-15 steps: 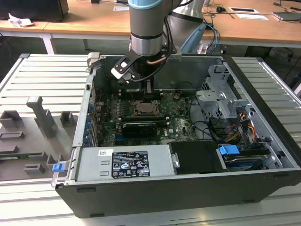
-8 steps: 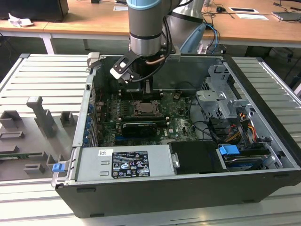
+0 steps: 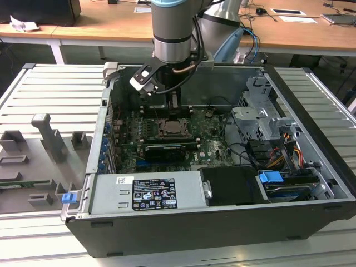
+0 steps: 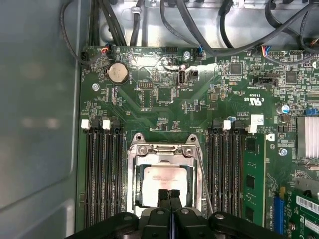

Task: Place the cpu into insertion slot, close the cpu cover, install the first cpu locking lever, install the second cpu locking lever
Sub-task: 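Install the first cpu locking lever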

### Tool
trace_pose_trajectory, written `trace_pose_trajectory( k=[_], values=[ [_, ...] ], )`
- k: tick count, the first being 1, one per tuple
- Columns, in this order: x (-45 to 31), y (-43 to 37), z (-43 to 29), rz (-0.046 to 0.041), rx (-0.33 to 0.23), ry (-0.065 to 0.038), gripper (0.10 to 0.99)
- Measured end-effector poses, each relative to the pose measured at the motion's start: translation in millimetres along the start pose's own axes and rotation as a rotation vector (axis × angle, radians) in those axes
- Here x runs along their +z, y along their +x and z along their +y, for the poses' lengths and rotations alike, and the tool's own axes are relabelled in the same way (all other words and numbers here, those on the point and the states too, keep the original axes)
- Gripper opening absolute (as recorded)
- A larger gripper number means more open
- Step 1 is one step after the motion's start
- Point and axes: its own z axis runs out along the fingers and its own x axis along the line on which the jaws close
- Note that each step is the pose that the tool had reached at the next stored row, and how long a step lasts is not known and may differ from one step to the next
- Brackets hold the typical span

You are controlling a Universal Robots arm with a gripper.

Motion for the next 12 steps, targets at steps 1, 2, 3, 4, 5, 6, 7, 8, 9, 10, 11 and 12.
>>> trace_pose_trajectory(
  k=[1, 2, 3, 4, 5, 6, 7, 8, 9, 10, 11, 12],
  values=[
    [-1.2, 0.0, 0.1, 0.0002, 0.0, 0.0, 0.106],
    [-3.4, 0.1, 0.2, 0.0003, 0.0, 0.0, 0.106],
    [-8.2, 0.1, 0.5, 0.0004, 0.0, 0.0, 0.106],
    [-16.0, 0.2, 0.9, 0.0003, 0.0, 0.0, 0.106],
    [-27.7, 0.4, 1.7, 0.0006, -0.002, 0.0, 0.106],
    [-27.6, 0.4, 1.6, 0.0019, -0.021, 0.001, 0.106],
    [-27.5, 0.4, 1.6, 0.0039, -0.063, 0.003, 0.106],
    [-27.5, 0.4, 1.6, 0.0051, -0.102, 0.005, 0.106],
    [-27.4, 0.4, 1.6, 0.0066, -0.127, 0.005, 0.106],
    [-27.3, 0.4, 1.6, 0.0073, -0.136, 0.005, 0.106],
    [-27.2, 0.4, 1.6, 0.0075, -0.141, 0.005, 0.106],
    [-27.1, 0.4, 1.6, 0.0079, -0.148, 0.005, 0.106]
  ],
)
